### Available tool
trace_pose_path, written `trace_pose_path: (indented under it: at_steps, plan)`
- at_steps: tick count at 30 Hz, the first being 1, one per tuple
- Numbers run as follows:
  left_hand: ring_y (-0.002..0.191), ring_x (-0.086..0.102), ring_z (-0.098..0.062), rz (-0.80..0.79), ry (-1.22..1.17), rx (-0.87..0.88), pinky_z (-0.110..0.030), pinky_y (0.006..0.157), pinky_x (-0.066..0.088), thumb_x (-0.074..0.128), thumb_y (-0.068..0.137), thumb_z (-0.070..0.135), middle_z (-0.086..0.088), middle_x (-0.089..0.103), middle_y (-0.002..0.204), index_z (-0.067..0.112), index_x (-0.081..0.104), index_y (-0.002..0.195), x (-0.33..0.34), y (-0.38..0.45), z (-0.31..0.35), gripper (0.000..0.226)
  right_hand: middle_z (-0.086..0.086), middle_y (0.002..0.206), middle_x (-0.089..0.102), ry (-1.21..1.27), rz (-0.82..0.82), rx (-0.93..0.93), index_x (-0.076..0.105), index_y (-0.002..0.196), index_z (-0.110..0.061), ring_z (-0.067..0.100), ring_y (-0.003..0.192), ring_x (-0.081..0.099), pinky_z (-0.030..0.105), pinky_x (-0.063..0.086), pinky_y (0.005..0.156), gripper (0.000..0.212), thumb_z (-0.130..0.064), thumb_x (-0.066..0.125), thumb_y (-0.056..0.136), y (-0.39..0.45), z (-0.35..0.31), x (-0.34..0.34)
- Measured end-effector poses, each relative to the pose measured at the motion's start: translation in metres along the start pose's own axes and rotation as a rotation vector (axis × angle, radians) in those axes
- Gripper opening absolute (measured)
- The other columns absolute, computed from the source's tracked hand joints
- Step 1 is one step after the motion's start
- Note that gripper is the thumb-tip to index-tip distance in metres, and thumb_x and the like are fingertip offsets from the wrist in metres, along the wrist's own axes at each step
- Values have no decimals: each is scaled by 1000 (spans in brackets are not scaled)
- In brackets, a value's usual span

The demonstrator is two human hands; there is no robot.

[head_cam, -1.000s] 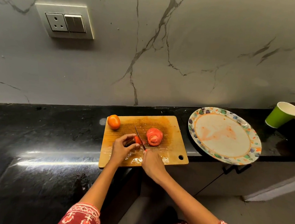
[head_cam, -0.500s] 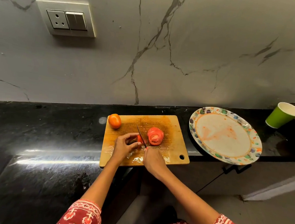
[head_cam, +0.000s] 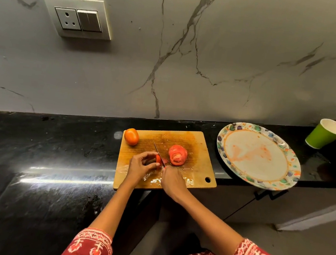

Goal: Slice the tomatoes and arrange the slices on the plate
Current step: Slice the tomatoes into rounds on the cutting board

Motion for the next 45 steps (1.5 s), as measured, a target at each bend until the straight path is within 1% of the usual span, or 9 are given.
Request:
trace_pose_path:
  at_steps: [4, 9, 14, 20, 26, 32, 36, 40, 45]
  plan:
    - [101, 63, -11, 18, 5, 5, -14, 85, 50, 73, 71, -3, -5, 66, 107, 17, 64, 102, -2, 2, -1, 38, 20, 110, 63, -25, -4, -9, 55, 113, 0, 35, 104, 58, 36, 43, 77, 33, -21, 31, 102, 10, -2, 4]
    - [94, 63, 1, 39, 13, 0, -12, 83, 49, 73, 72, -2, -1, 66, 105, 18, 64, 102, -5, 1, -2, 37, 17, 118, 58, -100, -33, -4, 50, 122, -3, 34, 111, 55, 37, 43, 85, 31, -16, 30, 102, -9, 13, 13]
    - [101, 63, -10, 18, 38, 11, -17, 86, 50, 75, 72, 1, 0, 67, 105, 23, 64, 100, 0, 0, -1, 38, 17, 118, 60, -84, -60, 38, 55, 115, -2, 33, 110, 56, 37, 45, 82, 28, -13, 35, 100, 7, 5, 10]
    - [97, 59, -2, 90, 76, 16, -13, 85, 50, 70, 76, -1, 4, 62, 107, 12, 62, 109, -4, -1, 5, 36, 14, 119, 57, -148, -66, 16, 49, 120, -5, 31, 111, 55, 38, 44, 87, 27, -16, 32, 101, -21, 25, 13]
    - [102, 57, -9, 70, 103, 3, -7, 77, 48, 70, 76, -1, 3, 61, 109, 10, 62, 109, -12, 0, 7, 36, 13, 116, 59, -125, -71, 57, 51, 117, -4, 31, 110, 56, 36, 44, 84, 26, -16, 35, 100, -27, 31, 9]
    - [106, 57, -8, 50, 195, 50, -13, 87, 47, 72, 76, 5, 2, 62, 113, 11, 63, 115, -10, -2, 4, 40, 19, 107, 62, 11, 30, -15, 56, 106, 0, 35, 99, 58, 30, 34, 69, 34, -20, 29, 101, -13, 11, 0]
    - [108, 59, -14, 86, 225, 83, -27, 94, 48, 68, 80, 7, -5, 65, 113, 10, 64, 113, -11, -2, 3, 33, 19, 102, 63, 37, 46, -60, 58, 102, 0, 36, 95, 60, 30, 34, 68, 36, -21, 28, 102, -14, 2, 0]
    - [109, 57, -12, 90, 227, 87, -17, 90, 45, 68, 81, 7, -7, 64, 115, 7, 63, 115, -9, -3, 6, 35, 19, 103, 62, 33, 38, -52, 57, 104, -1, 35, 95, 60, 30, 34, 68, 36, -23, 28, 102, -14, 3, 1]
    - [111, 57, -13, 94, 167, 62, -20, 92, 46, 67, 82, 5, -6, 62, 118, 7, 61, 119, -5, 0, 6, 38, 19, 107, 63, 13, 20, -25, 57, 107, -2, 35, 101, 59, 35, 41, 74, 36, -25, 30, 102, -12, 4, -4]
Point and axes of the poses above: each hand's wrist, its own y-axis towards the middle knuckle, its own x-axis out of the palm, z = x × y, the point moved 5 cm from there along y, towards the middle knuckle
